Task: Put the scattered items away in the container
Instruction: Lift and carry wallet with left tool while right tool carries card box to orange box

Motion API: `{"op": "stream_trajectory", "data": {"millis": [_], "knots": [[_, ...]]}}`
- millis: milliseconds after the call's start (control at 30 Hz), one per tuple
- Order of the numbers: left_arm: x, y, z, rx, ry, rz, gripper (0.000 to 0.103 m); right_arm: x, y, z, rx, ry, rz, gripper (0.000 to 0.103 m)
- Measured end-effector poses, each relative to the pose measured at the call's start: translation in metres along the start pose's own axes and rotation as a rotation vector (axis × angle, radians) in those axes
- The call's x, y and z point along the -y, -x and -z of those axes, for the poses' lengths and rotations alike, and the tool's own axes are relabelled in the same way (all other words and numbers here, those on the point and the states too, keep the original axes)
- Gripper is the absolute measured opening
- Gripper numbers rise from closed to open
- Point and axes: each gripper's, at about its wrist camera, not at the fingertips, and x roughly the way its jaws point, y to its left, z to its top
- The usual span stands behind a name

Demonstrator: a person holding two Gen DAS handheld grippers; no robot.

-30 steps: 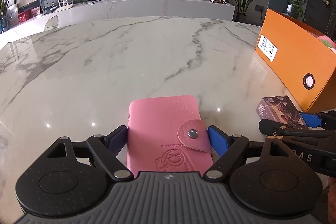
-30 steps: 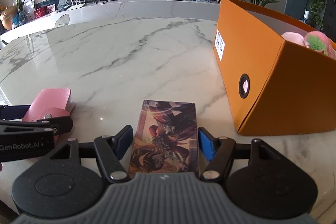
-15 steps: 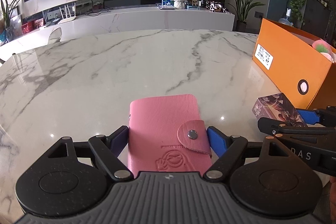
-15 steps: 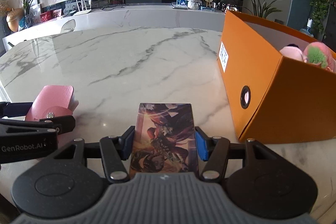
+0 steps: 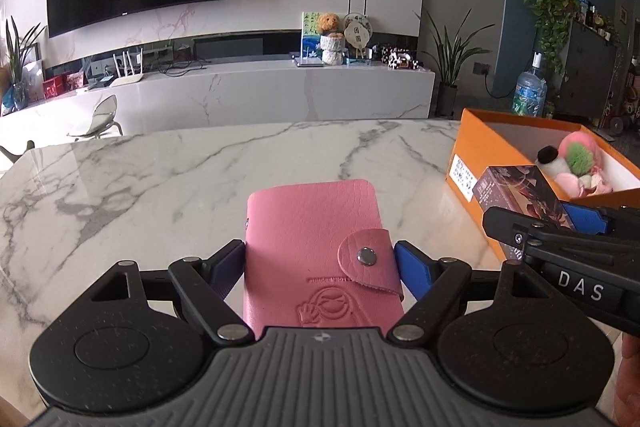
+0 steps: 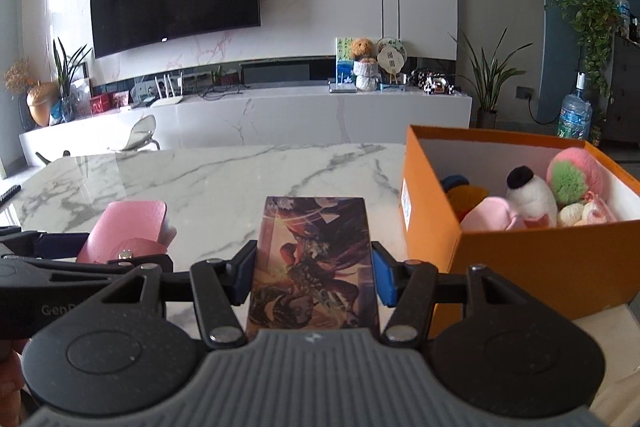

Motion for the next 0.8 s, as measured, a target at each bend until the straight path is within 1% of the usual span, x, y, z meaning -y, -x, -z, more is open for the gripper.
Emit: {"op": "stream_trajectory", "data": {"millis": [167,500,600,733,800], "knots": [[0.025,0.005,-0.024,0.047,-0.030,0.034,0.094,0.022,0.016,-0.018,0.041,-0.049,0.020,0.060],[0.100,-0.008,-0.059,0.096,-0.134,0.135,0.094,0.103,0.034,-0.044,0.081,-0.149,0.151,0.060],[0.125,-0.015,-0.066,0.099,-0.166,0.172,0.094,0.130,0.032,-0.051,0.085,-0.154,0.195,0.060],[0.160,-0.029,-0.076,0.100,-0.219,0.220,0.094,0.169,0.022,-0.066,0.062,-0.170,0.259,0.060],[0.176,-0.037,-0.083,0.104,-0.243,0.239,0.094,0.188,0.015,-0.076,0.052,-0.157,0.286,0.060]]}}
